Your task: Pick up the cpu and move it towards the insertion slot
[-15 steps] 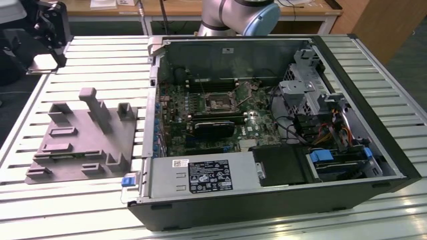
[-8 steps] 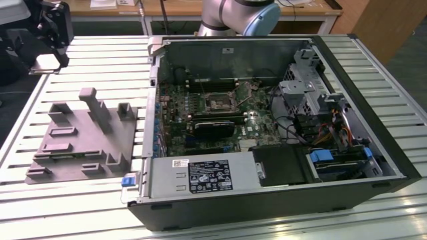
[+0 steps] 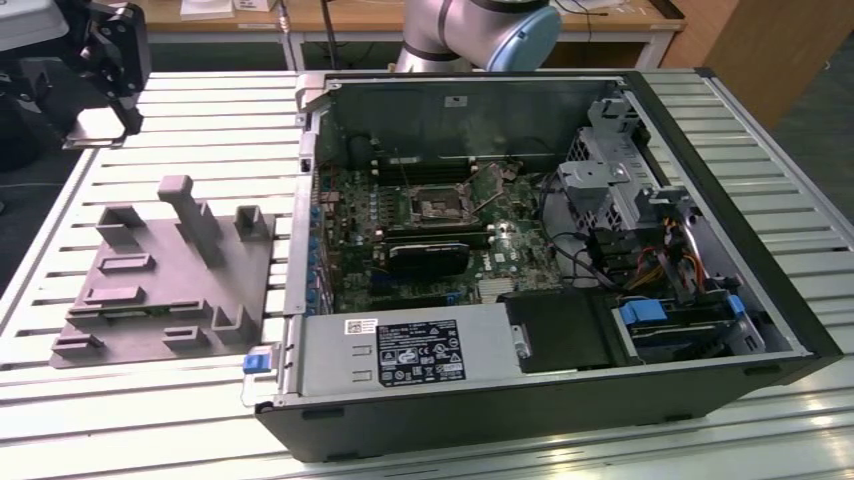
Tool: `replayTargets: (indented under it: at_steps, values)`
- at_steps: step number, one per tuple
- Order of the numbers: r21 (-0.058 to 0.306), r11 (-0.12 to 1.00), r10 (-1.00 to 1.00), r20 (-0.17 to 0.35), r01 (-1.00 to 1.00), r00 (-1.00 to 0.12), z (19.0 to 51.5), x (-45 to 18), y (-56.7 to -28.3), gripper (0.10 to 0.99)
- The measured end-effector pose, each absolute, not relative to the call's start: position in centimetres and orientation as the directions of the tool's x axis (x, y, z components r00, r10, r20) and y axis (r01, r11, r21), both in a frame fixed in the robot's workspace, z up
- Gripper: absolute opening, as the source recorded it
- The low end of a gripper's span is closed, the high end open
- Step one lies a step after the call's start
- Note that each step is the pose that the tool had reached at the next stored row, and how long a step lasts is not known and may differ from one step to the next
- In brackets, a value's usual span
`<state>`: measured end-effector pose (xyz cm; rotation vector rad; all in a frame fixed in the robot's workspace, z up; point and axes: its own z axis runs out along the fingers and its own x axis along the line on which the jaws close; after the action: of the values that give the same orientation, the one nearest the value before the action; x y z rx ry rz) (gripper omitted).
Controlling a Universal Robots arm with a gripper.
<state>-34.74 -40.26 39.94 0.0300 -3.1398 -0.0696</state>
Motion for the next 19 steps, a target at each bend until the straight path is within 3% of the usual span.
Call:
replayTargets:
  at_steps: [19]
  values:
    - [0.044, 0.999, -0.019, 0.000, -0.019, -1.000, 39.9, -33.7, -40.3, 0.545]
